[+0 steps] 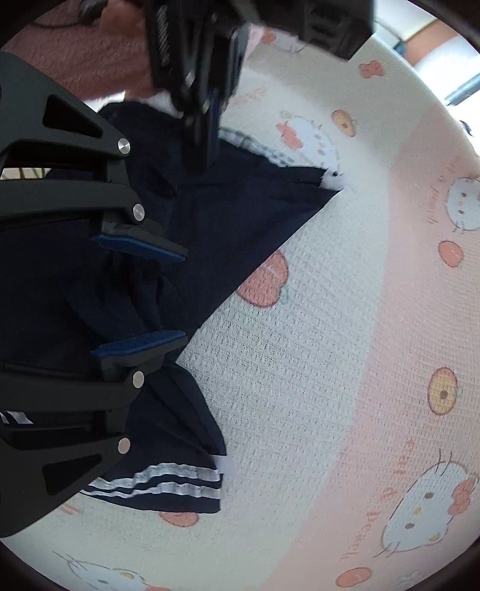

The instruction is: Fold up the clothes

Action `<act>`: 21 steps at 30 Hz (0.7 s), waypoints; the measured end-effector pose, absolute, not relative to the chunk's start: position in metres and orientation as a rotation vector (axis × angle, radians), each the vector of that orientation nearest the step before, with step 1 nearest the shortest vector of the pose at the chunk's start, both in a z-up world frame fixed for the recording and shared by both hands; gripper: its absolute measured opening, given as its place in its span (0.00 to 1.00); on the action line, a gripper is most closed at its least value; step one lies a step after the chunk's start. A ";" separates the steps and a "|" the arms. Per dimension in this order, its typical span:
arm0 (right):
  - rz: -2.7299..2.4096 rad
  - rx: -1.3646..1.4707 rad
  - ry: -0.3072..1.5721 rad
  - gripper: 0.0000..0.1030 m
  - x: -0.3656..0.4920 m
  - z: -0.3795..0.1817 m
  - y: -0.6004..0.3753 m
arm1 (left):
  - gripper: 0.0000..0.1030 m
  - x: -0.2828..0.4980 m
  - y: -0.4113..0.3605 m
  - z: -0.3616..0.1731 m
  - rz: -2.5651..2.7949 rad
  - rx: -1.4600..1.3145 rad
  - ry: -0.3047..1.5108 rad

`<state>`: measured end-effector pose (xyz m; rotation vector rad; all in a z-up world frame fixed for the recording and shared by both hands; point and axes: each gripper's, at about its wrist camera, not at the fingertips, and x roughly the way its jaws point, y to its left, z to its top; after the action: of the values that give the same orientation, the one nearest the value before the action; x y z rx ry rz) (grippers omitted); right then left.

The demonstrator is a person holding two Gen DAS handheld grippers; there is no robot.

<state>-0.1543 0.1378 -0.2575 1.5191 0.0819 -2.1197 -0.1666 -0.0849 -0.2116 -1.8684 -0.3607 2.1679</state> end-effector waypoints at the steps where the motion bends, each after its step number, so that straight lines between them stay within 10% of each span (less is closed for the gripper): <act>1: -2.113 1.513 0.058 0.39 -0.152 -0.255 0.140 | 0.09 -0.161 -0.085 -0.218 2.146 -1.888 -0.345; 17: -1.895 1.452 0.309 0.39 -0.118 -0.278 0.102 | 0.11 -0.152 -0.132 -0.224 2.111 -1.909 -0.599; 21: -1.941 1.467 0.238 0.39 -0.127 -0.271 0.112 | 0.28 -0.148 -0.136 -0.226 2.077 -1.901 -0.667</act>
<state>-0.1273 0.1118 -0.2709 1.4667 0.2381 -1.9406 -0.1478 -0.1365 -0.2256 -1.9008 -0.6673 2.0768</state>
